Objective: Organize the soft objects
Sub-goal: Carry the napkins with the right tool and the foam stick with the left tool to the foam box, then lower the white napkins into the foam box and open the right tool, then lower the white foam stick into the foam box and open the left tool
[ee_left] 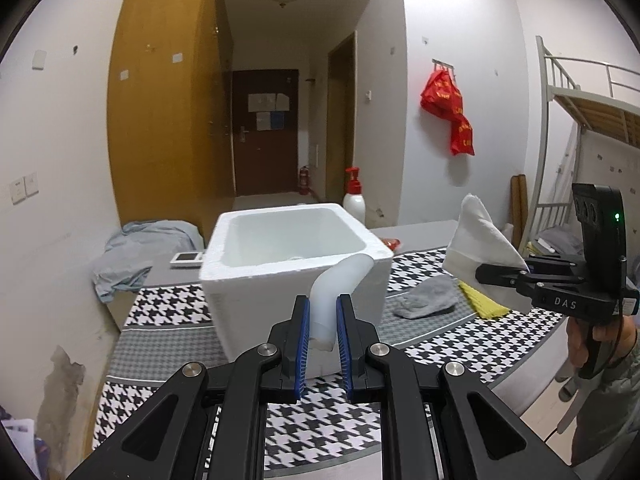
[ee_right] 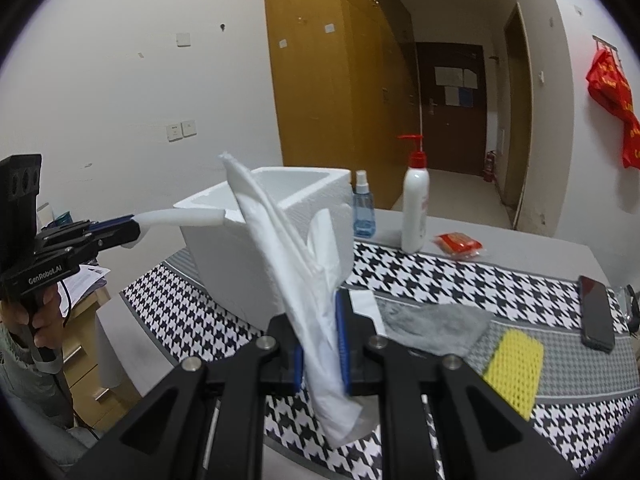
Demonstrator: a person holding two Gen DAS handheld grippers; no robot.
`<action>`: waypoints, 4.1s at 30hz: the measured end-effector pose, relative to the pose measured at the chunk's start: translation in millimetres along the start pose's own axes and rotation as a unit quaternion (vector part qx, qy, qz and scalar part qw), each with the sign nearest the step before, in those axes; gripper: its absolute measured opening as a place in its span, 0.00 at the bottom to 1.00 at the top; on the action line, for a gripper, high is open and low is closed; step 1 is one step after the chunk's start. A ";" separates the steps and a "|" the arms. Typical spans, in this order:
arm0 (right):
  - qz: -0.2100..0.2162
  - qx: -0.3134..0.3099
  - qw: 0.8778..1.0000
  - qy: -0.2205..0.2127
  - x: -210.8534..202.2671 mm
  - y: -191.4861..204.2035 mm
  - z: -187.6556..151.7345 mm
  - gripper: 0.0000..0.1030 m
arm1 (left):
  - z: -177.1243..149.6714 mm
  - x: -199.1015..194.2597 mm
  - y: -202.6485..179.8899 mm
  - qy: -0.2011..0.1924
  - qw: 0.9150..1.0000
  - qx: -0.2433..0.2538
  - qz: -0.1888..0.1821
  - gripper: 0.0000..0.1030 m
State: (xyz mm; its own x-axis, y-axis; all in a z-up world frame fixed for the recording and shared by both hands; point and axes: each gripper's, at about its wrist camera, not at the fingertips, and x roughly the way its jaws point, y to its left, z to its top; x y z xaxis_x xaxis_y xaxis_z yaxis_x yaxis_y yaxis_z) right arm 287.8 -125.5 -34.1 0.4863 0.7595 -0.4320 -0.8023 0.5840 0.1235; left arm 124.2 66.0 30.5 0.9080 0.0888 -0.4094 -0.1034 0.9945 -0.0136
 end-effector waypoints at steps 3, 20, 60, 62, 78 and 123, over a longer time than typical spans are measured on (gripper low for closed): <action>0.006 -0.006 1.000 -0.004 3.8 6.0 6.1 0.17 | -1.9 -3.6 7.0 -0.001 1.000 -0.005 0.005 0.14; 0.031 -0.018 0.999 -0.005 28.8 28.6 37.7 0.17 | -5.8 -23.2 35.9 -0.009 0.999 -0.030 0.043 0.14; 0.028 -0.015 0.999 0.034 113.5 56.6 97.7 0.17 | -19.5 -32.2 66.9 -0.009 0.996 -0.061 0.063 0.14; 0.031 -0.012 0.999 0.034 116.0 56.7 98.0 0.17 | -19.3 -31.8 66.9 -0.008 0.996 -0.061 0.064 0.14; 0.029 -0.022 0.999 0.008 111.2 59.8 99.2 0.96 | -15.9 -32.2 63.0 -0.011 0.995 -0.062 0.074 0.14; 0.025 -0.026 0.999 0.001 54.5 33.6 53.1 1.00 | 32.5 1.6 47.1 -0.019 0.999 -0.027 0.037 0.14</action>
State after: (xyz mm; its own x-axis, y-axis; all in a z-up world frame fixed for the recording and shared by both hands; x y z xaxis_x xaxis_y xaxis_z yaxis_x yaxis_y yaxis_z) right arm 305.7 -49.3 -6.1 0.4455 0.7866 -0.4275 -0.8420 0.5304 0.0984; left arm 133.9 114.8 58.8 0.9116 0.1660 -0.3760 -0.1929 0.9806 -0.0347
